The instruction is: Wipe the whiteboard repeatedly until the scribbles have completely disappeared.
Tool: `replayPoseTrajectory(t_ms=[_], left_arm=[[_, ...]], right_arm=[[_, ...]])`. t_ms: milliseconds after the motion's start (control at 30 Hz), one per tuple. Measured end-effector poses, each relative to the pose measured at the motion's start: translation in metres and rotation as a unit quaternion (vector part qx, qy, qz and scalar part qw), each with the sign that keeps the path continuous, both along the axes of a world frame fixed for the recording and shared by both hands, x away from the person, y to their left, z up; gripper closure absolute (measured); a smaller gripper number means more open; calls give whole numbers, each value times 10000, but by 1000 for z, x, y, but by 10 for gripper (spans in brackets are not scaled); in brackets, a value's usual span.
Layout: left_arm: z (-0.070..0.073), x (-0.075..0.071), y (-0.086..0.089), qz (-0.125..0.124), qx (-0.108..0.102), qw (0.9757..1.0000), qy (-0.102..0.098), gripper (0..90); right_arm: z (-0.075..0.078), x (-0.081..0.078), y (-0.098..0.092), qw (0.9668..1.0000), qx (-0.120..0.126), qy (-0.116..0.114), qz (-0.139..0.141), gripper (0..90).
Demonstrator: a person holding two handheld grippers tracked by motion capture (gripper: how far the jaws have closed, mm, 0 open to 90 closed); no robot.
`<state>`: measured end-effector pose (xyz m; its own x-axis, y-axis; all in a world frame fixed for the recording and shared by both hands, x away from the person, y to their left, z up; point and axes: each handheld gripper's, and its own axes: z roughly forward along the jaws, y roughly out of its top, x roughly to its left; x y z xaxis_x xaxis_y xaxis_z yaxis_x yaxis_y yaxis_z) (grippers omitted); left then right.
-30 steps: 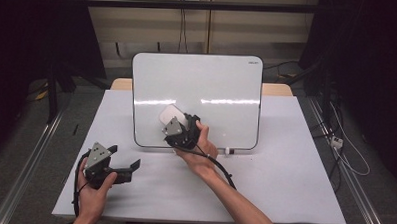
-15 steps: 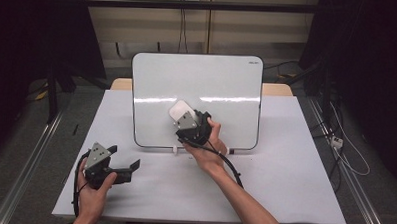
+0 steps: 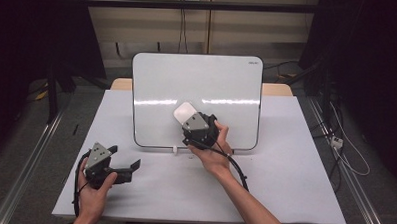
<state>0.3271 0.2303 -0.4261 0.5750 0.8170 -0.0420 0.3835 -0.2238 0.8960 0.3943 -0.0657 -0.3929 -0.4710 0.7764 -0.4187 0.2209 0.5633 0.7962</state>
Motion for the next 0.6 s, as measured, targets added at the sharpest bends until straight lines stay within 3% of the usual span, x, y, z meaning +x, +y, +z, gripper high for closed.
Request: replayPoseTrajectory(t_ms=[67, 133, 600], left_arm=[[-1, 0, -1, 4, -33, 10000, 15, 50], [-1, 0, -1, -8, -7, 10000, 17, 50], [-2, 1, 1, 30, -27, 10000, 71, 50]], right_arm=[[6, -5, -1, 9999, 99, -58, 90, 316], [9, -6, -3, 9999, 26, -123, 81, 316], [13, -2, -34, 9996, 282, -28, -66, 316]])
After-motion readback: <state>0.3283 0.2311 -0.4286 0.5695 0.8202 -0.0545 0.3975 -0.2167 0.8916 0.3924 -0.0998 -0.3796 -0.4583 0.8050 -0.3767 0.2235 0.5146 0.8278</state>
